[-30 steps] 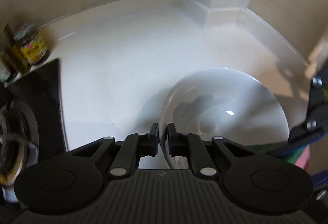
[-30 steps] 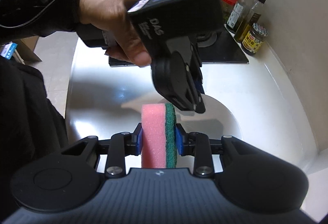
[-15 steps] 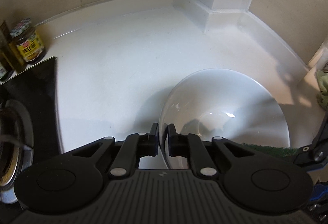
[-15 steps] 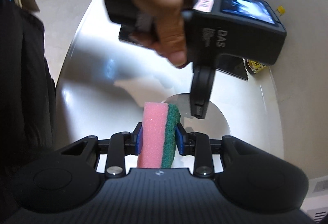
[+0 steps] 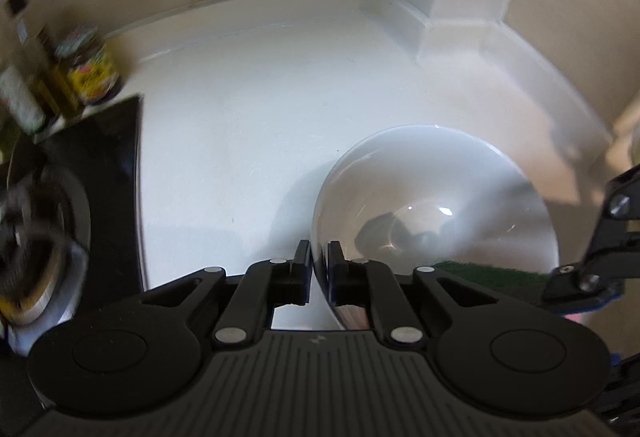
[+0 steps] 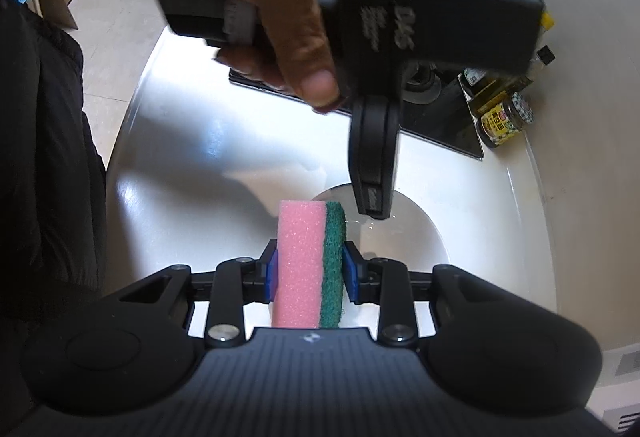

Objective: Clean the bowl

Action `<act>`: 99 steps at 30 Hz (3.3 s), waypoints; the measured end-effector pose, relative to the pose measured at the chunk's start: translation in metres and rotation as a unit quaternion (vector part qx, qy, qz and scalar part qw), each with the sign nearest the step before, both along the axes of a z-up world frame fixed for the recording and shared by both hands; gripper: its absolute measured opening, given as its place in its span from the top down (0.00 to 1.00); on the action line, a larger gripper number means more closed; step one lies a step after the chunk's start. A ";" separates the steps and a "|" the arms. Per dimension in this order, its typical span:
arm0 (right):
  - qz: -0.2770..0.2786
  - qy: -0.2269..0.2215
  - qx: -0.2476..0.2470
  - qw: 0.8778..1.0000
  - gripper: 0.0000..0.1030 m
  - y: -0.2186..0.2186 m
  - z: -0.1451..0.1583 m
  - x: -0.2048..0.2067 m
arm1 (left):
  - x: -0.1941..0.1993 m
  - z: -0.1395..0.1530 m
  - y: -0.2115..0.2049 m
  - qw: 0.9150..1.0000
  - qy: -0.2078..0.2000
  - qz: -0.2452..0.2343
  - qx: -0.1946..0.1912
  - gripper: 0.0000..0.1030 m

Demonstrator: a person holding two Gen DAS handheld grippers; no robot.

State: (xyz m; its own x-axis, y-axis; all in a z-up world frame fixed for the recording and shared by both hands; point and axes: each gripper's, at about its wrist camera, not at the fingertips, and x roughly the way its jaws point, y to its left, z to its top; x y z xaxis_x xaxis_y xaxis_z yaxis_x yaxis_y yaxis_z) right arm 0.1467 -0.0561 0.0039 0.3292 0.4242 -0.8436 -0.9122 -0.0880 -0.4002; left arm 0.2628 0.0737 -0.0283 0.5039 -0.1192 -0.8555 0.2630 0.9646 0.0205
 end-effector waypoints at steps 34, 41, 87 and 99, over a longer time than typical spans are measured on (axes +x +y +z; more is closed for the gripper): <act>-0.011 -0.002 0.010 1.000 0.73 -0.002 0.000 0.014 | -0.010 -0.001 0.006 0.998 0.014 0.054 -0.012 0.84; -0.009 -0.014 0.009 1.000 0.73 -0.002 -0.001 0.009 | 0.018 0.000 -0.002 0.999 0.022 -0.023 0.026 0.88; -0.148 0.034 0.138 0.979 0.74 -0.069 0.058 0.025 | 0.024 0.033 -0.022 0.998 -0.049 -0.005 -0.041 0.82; -0.565 0.064 0.379 0.730 0.73 -0.199 0.027 0.057 | -0.019 0.039 -0.040 0.994 -0.079 0.049 -0.052 0.73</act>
State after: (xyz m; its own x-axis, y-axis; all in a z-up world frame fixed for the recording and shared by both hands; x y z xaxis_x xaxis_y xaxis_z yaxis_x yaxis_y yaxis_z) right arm 0.2036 -0.2553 0.0308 0.7699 0.3032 -0.5615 -0.2645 0.9524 0.1516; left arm 0.2442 0.0339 0.0109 0.6442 -0.1468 -0.7507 0.1697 0.9844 -0.0469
